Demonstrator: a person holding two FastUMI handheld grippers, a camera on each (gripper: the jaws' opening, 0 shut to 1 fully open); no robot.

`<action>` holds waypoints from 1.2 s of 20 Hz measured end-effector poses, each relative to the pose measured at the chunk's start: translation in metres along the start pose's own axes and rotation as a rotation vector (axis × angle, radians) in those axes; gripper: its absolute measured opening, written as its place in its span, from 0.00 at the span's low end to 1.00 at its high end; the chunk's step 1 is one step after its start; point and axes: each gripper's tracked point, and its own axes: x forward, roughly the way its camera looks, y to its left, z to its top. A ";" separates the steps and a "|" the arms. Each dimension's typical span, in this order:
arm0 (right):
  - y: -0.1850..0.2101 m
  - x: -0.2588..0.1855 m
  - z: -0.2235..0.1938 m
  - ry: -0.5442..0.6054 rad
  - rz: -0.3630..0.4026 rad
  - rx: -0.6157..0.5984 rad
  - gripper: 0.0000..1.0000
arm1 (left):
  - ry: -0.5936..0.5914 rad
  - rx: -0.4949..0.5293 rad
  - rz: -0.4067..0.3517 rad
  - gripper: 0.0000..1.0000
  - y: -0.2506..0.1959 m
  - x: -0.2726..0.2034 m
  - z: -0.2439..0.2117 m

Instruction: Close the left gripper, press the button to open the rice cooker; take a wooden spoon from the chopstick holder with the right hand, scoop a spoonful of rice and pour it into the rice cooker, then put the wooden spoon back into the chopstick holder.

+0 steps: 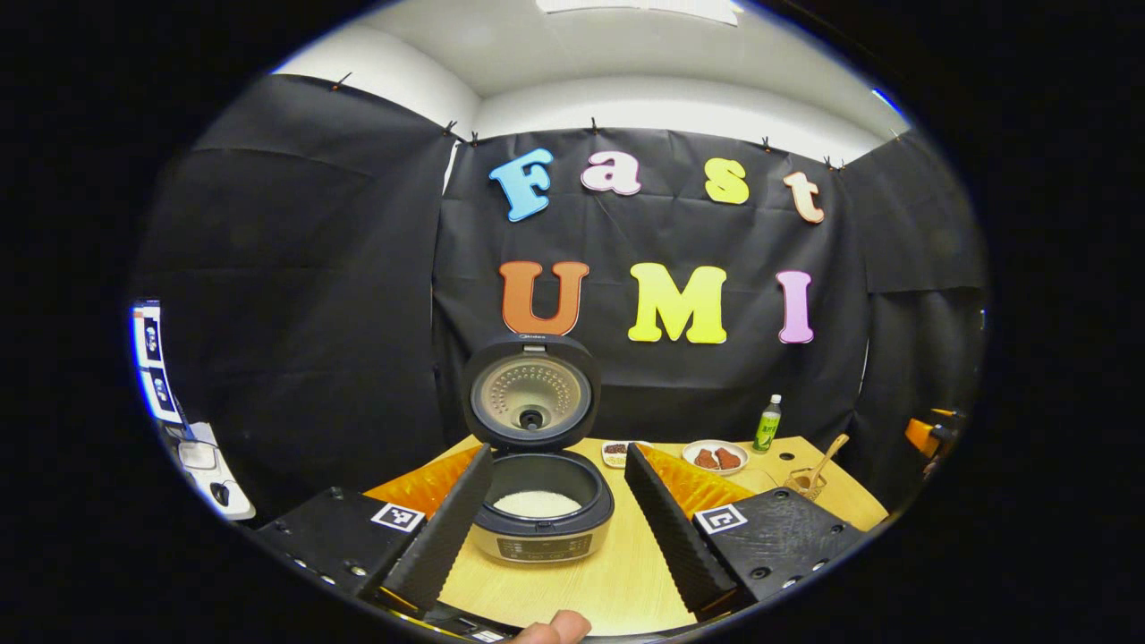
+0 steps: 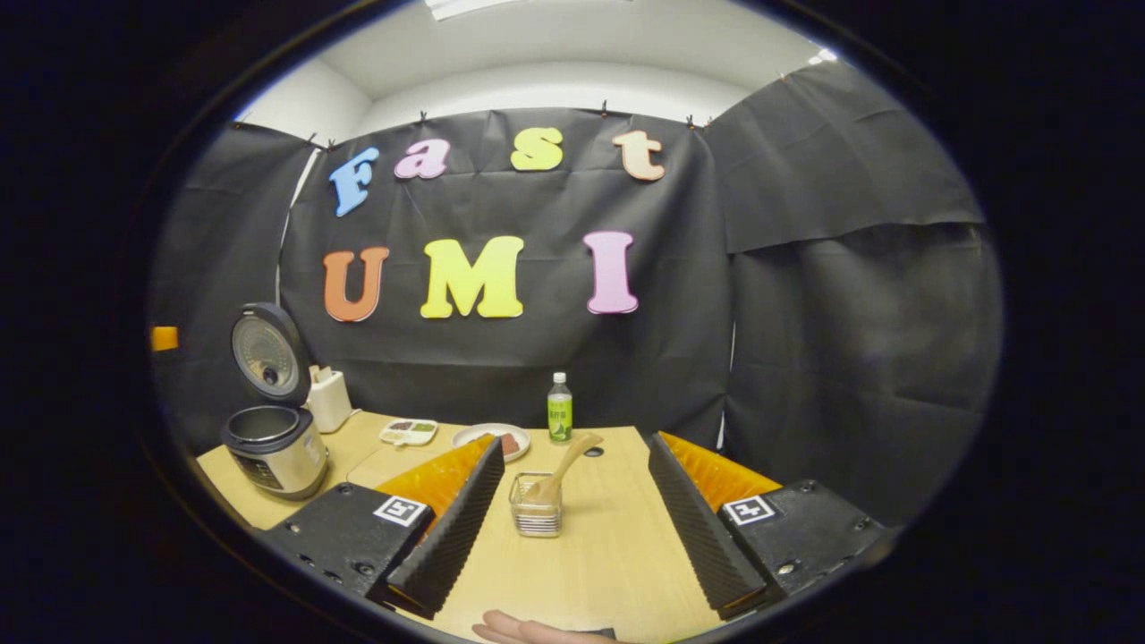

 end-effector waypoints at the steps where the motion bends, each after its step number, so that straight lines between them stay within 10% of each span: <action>1: 0.002 0.009 -0.001 -0.002 0.003 0.011 1.00 | 0.002 0.002 -0.013 0.94 -0.002 -0.010 -0.005; 15: -0.014 0.180 -0.096 0.118 -0.092 0.103 1.00 | -0.156 -0.005 -0.038 0.94 0.005 -0.107 -0.020; 20: 0.009 0.233 -0.138 0.216 0.040 0.260 0.89 | -0.190 -0.030 -0.122 0.94 -0.015 -0.112 -0.025; 24: 0.001 0.266 -0.155 0.270 -0.008 0.246 0.85 | -0.181 -0.030 -0.108 0.94 -0.007 -0.105 -0.034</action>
